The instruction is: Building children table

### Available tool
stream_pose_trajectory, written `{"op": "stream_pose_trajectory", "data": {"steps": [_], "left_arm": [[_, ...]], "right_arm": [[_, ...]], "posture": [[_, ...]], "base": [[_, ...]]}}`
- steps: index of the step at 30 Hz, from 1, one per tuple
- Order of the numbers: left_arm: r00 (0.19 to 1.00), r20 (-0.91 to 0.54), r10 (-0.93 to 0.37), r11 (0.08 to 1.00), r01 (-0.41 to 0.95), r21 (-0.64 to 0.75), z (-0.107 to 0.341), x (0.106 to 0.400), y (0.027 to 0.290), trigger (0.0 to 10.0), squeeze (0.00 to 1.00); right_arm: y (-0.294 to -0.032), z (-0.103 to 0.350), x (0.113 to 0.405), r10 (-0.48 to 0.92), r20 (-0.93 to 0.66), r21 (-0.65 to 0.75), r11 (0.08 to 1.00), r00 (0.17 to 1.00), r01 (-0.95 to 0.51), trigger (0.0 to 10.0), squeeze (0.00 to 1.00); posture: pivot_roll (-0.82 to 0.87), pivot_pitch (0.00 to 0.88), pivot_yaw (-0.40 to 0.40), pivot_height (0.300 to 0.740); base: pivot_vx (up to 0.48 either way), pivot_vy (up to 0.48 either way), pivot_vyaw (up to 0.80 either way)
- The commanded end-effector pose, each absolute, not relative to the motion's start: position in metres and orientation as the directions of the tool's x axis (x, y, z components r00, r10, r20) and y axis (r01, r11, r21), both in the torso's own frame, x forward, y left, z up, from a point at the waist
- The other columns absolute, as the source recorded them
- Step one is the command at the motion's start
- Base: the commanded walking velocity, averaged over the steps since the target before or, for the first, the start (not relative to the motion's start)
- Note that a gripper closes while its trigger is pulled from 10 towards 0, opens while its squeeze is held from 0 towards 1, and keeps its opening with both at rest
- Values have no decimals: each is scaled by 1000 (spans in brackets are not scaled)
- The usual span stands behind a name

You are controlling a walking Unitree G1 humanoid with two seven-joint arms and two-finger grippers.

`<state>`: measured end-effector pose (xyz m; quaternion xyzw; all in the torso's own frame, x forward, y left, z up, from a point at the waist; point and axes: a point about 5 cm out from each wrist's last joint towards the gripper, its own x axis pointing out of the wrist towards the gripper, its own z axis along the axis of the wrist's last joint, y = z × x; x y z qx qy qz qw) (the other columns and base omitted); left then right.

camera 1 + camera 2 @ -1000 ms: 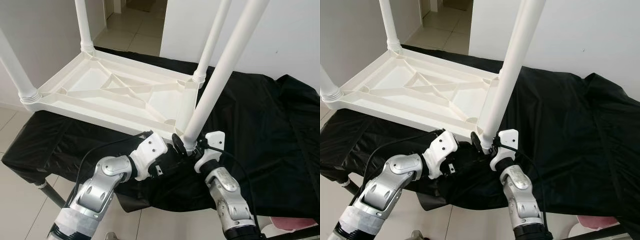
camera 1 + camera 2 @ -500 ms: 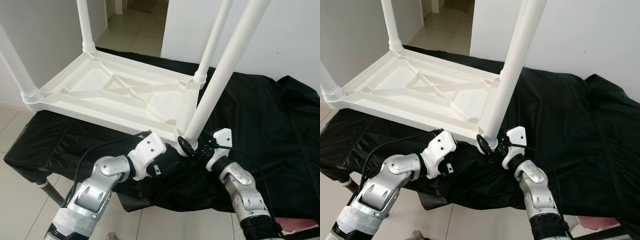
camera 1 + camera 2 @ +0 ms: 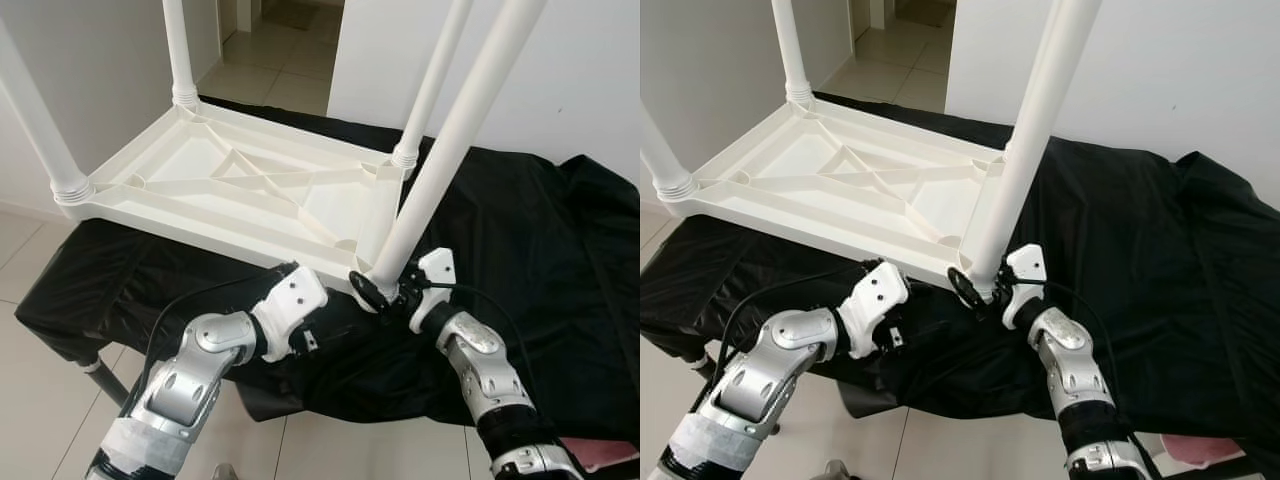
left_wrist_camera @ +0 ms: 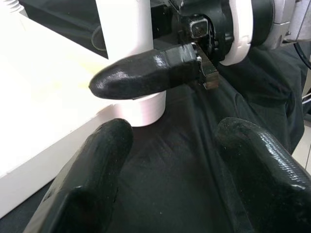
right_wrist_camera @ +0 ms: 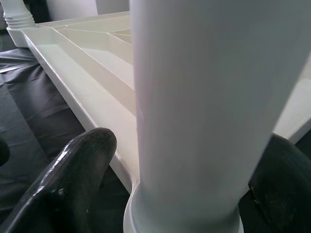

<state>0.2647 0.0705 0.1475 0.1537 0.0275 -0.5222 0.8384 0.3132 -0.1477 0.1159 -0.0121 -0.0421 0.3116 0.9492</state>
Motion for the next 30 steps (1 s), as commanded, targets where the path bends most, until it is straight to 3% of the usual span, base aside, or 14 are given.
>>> {"op": "stream_pose_trajectory", "data": {"steps": [1,4,5,7,8,9,10,20,21,22,23,30], "left_arm": [[485,-211,-849,435,867,243,147,266,70,10000,0],[483,-216,-849,430,868,249,147,266,69,10000,0],[483,-217,-848,429,867,252,147,266,69,10000,0],[484,-218,-848,429,867,255,147,266,69,10000,0],[484,-218,-847,429,866,256,147,266,69,10000,0],[485,-218,-847,429,866,256,147,266,69,10000,0],[484,-218,-847,429,866,256,147,266,69,10000,0],[484,-219,-847,429,867,254,146,265,69,10000,0],[484,-220,-847,429,867,253,145,264,68,10000,0],[484,-220,-847,429,867,253,145,264,68,10000,0],[483,-220,-847,429,867,253,145,264,68,10000,0],[483,-220,-847,429,867,254,144,264,68,10000,0]], "right_arm": [[-144,113,317,616,53,-71,788,786,-612,10000,0],[-139,113,324,629,47,-78,776,776,-625,10000,0],[-137,114,327,636,47,-80,771,771,-631,4667,0],[-136,114,329,639,48,-81,768,768,-635,4667,0],[-135,115,330,641,48,-81,767,766,-636,2902,0],[-134,114,331,643,47,-82,766,765,-638,471,0],[-134,114,331,643,45,-83,765,765,-639,0,0],[-140,107,333,633,37,-90,773,774,-628,0,0],[-141,106,333,627,37,-90,778,778,-622,4039,0],[-141,106,332,622,37,-87,782,782,-618,9569,0],[-142,106,332,620,38,-82,783,784,-616,10000,0],[-148,109,331,584,63,-71,812,809,-580,10000,0]], "posture": [[71,0,-85,740],[74,0,-87,740],[80,0,-91,740],[80,0,-91,740],[82,0,-91,740],[82,0,-91,740],[85,0,-93,740],[96,0,-102,740],[96,0,-102,740],[96,0,-106,740],[96,0,-106,740],[93,0,-112,740]], "base": [[0,0,0],[0,0,0],[0,0,0],[0,0,0],[0,0,0],[0,0,0],[0,0,0],[0,0,0],[0,0,0],[0,0,0],[0,0,0],[0,0,0]]}}
